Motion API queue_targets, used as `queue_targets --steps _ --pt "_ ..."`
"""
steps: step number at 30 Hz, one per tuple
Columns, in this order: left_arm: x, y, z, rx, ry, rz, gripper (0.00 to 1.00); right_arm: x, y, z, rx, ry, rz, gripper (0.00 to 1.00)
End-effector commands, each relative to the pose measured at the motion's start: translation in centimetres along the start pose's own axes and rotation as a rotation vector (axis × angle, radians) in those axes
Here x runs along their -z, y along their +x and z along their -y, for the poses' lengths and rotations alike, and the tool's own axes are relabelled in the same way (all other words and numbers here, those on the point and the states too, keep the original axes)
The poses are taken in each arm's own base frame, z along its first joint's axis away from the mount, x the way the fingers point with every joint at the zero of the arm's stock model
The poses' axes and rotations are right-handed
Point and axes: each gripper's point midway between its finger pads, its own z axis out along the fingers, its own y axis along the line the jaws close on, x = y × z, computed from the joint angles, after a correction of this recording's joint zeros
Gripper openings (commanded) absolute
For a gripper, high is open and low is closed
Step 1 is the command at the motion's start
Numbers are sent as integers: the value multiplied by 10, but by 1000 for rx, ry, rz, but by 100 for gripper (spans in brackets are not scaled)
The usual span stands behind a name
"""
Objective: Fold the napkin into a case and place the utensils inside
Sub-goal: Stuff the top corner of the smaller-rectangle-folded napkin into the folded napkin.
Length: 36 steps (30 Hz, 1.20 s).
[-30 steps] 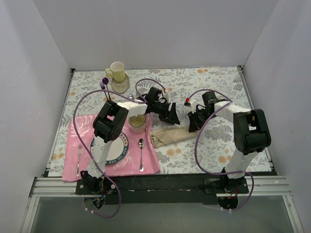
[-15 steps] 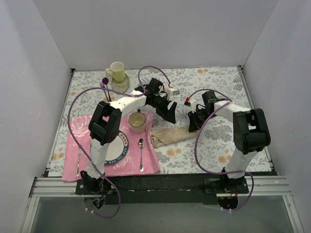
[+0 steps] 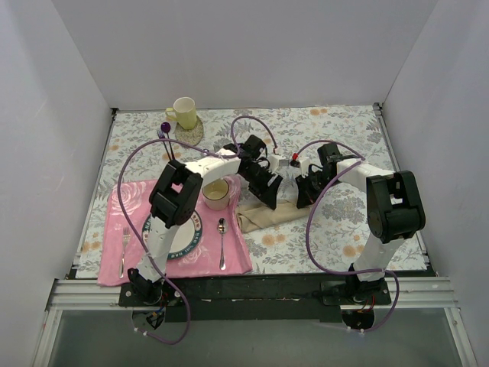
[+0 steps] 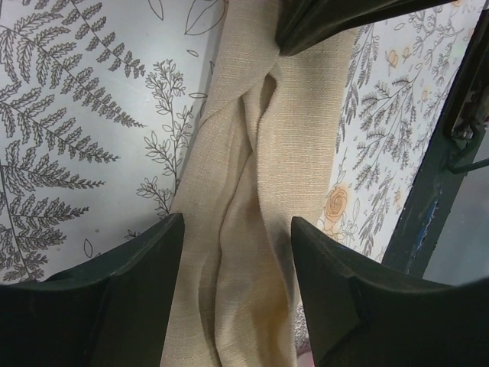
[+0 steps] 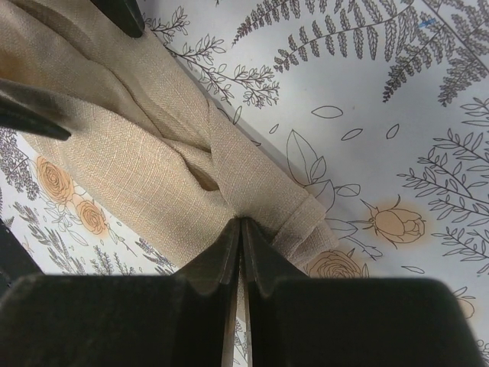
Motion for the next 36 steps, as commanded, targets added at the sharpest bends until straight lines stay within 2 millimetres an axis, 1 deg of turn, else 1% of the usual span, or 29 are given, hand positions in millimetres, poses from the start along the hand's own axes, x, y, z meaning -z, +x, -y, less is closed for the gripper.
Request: queue_targets --steps 1,4,6,7,8,13,14,15,17,18,20,21,22,25,26,27,28,30,32,35,36 --pt "-3 0 -3 -5 4 -7 54 -10 29 40 33 158 -108 13" --pt "-7 1 2 11 51 -11 50 -9 28 40 34 157 -105 13" --pt "-13 8 3 38 80 -31 48 -10 28 40 34 156 -107 13" --pt "-14 8 4 48 89 -32 45 -9 27 41 37 158 -104 13" --pt "-15 10 4 56 94 -37 41 -9 26 40 37 157 -102 13" --pt "-21 10 1 81 99 -33 35 -8 25 41 44 160 -101 13" --pt "-21 9 1 88 96 -30 33 -8 25 41 44 160 -101 13" --pt "-21 8 -1 90 91 -25 28 -9 26 41 45 159 -101 13" --pt "-18 4 -3 96 84 -13 22 -8 27 41 47 161 -104 13" --pt "-16 2 -4 91 79 -1 18 -8 26 41 52 163 -103 13" --pt "-11 -5 -5 84 60 25 12 -5 26 42 49 172 -99 13" --pt "-9 -8 -6 70 52 35 2 -3 24 44 46 174 -92 13" --pt "-6 -12 -4 58 46 46 0 -1 22 44 45 174 -84 13" --pt "-1 -22 -4 32 26 75 0 7 15 45 50 180 -60 12" --pt "2 -26 -2 21 21 87 3 7 16 46 52 180 -63 12" --pt "4 -29 -2 8 17 94 14 8 16 46 55 181 -64 12" --pt "6 -29 -2 8 14 100 43 7 18 46 58 178 -73 12" --pt "14 -38 -3 -1 -9 137 57 4 20 46 55 171 -74 11" --pt "24 -47 -8 -2 -29 162 60 2 23 47 47 169 -82 11" --pt "31 -48 -13 -4 -40 157 61 1 25 48 56 173 -82 10" --pt "28 -46 -15 -5 -37 147 61 0 26 47 59 173 -83 10"
